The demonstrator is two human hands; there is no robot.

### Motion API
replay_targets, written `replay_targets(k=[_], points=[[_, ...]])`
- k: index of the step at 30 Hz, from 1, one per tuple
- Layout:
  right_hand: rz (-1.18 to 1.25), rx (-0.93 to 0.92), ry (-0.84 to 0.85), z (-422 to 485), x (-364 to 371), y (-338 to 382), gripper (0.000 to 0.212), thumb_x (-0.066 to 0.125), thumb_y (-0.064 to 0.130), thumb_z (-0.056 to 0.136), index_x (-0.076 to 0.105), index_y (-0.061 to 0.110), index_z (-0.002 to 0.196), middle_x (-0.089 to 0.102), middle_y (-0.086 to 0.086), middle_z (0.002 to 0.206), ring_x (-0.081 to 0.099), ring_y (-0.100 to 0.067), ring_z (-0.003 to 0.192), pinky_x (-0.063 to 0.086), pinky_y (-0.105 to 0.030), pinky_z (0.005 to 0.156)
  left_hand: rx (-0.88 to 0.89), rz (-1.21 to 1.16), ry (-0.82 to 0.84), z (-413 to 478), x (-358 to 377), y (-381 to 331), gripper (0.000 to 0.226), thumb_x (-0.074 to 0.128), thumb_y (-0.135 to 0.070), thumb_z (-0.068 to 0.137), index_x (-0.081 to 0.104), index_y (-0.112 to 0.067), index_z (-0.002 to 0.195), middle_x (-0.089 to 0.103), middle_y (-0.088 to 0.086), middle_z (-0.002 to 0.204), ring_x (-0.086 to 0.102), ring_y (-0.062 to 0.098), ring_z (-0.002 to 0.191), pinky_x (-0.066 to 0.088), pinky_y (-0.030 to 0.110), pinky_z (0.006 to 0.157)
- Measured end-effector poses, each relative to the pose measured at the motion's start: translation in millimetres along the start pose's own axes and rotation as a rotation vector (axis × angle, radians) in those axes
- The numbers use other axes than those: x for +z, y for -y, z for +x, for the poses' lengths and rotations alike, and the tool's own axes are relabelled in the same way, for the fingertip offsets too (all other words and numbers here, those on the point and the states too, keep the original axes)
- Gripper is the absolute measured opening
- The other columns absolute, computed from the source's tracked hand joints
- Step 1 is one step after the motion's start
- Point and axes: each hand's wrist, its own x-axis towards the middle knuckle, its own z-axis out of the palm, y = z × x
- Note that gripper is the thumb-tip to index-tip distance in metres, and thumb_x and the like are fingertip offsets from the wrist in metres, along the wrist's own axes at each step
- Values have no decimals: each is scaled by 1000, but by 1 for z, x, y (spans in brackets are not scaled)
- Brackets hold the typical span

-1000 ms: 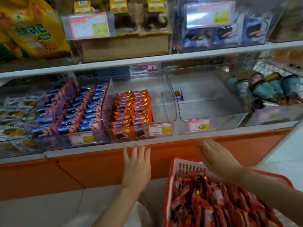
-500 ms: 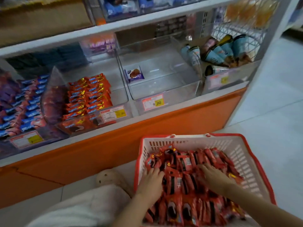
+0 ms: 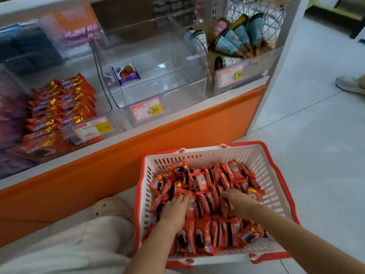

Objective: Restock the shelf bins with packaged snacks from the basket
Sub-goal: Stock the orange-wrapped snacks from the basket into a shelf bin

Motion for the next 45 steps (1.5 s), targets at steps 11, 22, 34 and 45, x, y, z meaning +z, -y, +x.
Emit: replay_targets(k=[11, 22, 34, 45], points=[[79, 20, -204, 8, -28, -10, 32, 66, 35, 83, 57, 19, 109, 60, 1, 113, 55, -21, 106, 43, -28, 79, 52, 195, -81, 0, -17, 18, 48, 54, -18, 96, 39, -16, 141, 35, 7, 149, 20, 28, 141, 13, 43, 115], [656, -219, -620, -3, -65, 86, 30, 67, 28, 87, 40, 27, 101, 55, 23, 95, 58, 1, 80, 43, -7, 63, 55, -393, -665, -45, -66, 43, 28, 58, -22, 93, 56, -22, 121, 52, -10, 126, 51, 7, 112, 40, 16, 92], [1004, -575, -314, -28, -102, 158, 62, 71, 42, 76, 44, 38, 131, 40, 16, 137, 43, -1, 126, 41, -20, 100, 140, -742, -1110, -90, -95, 56, 37, 73, -1, 77, 63, -24, 103, 54, -24, 111, 51, -5, 112, 45, 14, 94], [1347, -384, -179, -30, -132, 214, 74, 71, 40, 73, 40, 21, 137, 64, -2, 122, 65, -19, 106, 51, -41, 95, 192, -894, -1255, -132, -117, 74, 31, 80, -21, 70, 59, -33, 89, 54, -18, 113, 54, 9, 114, 52, 31, 90]])
